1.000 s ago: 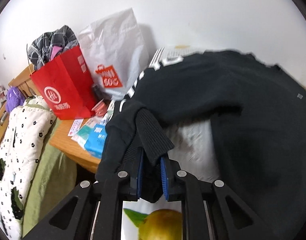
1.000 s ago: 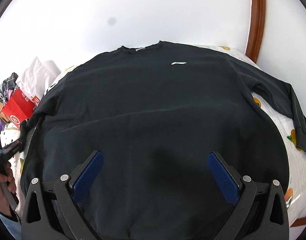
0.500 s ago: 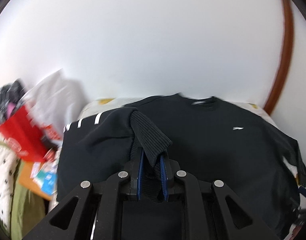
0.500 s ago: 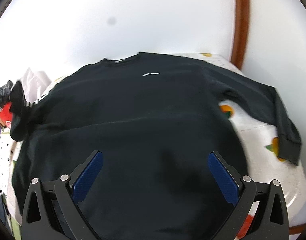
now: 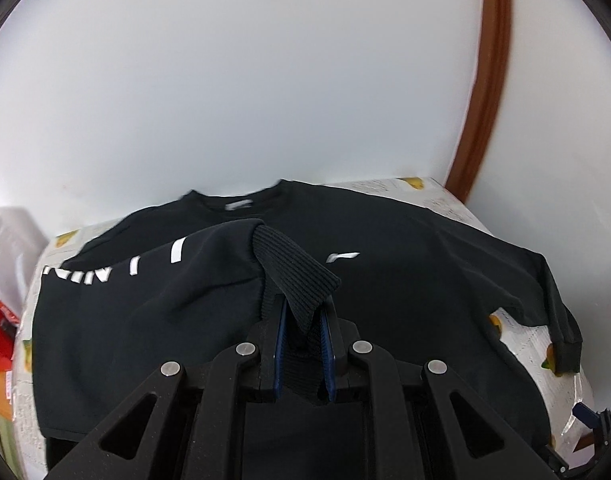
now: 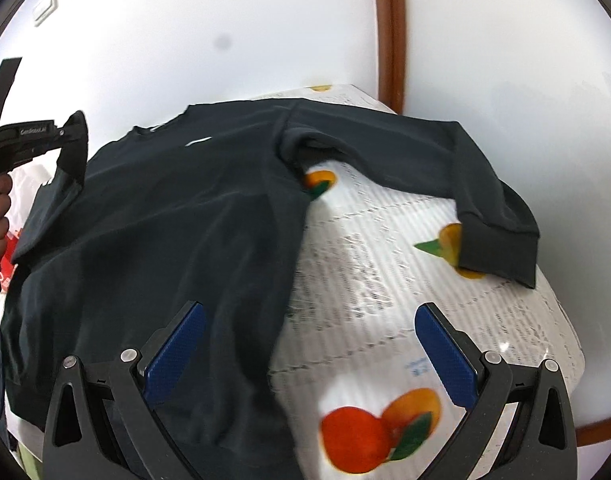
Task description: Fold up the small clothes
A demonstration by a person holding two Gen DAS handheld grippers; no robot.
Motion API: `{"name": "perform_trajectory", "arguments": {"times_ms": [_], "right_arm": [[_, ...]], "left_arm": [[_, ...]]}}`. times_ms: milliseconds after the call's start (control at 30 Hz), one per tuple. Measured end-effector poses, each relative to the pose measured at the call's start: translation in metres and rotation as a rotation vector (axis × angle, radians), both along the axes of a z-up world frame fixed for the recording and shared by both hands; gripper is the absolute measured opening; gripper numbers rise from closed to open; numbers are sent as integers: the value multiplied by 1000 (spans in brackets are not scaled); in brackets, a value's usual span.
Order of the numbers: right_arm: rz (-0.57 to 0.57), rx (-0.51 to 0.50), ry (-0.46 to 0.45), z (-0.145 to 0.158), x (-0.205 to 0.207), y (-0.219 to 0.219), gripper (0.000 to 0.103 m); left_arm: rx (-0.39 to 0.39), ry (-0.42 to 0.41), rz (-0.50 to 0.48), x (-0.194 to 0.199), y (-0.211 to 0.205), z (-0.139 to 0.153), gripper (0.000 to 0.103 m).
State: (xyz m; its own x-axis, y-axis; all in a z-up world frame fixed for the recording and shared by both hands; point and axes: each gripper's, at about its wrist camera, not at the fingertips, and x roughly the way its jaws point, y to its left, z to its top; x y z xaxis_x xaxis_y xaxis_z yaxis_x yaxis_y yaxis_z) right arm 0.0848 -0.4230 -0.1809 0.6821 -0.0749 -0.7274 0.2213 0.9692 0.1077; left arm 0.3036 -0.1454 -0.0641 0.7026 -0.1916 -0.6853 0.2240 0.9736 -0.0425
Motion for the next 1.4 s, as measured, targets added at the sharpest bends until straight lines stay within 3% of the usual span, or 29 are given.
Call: {"name": "perform_trajectory", "arguments": {"times_ms": [133,233,300,400,600,967,1200,1300,1333,1400], "right_arm": [[-3,-4,8,-4,-1,-4,103],[4,-4,11,-5,1,1,103],[12,-5,12,-4,4,5,103],[39,-5,4,-1,14,17,103],[130,-28,-18,11,45,62,103],[214,-78,-13,26,159,130,91],[219,-84,79,8,234,136,91],[224,-61,85,-1,253,138,91],[222,-42,86,-3,257,138,91],[229,12,92,-13,268,138,88]], "left_arm": [[-32,28,-22,2,-13,-5,15],[-53,43,-26,-1,-3,-7,23],[-68,33,-26,-6,7,-5,32],[-58,-8,-4,-17,28,-2,63],[-8,-29,93,-35,104,-7,64],[71,125,376,-57,281,-66,63],[52,163,338,-40,303,-89,62],[100,163,318,-24,293,-97,60],[116,157,315,-21,291,-99,57],[112,148,312,-15,291,-100,37]]}}
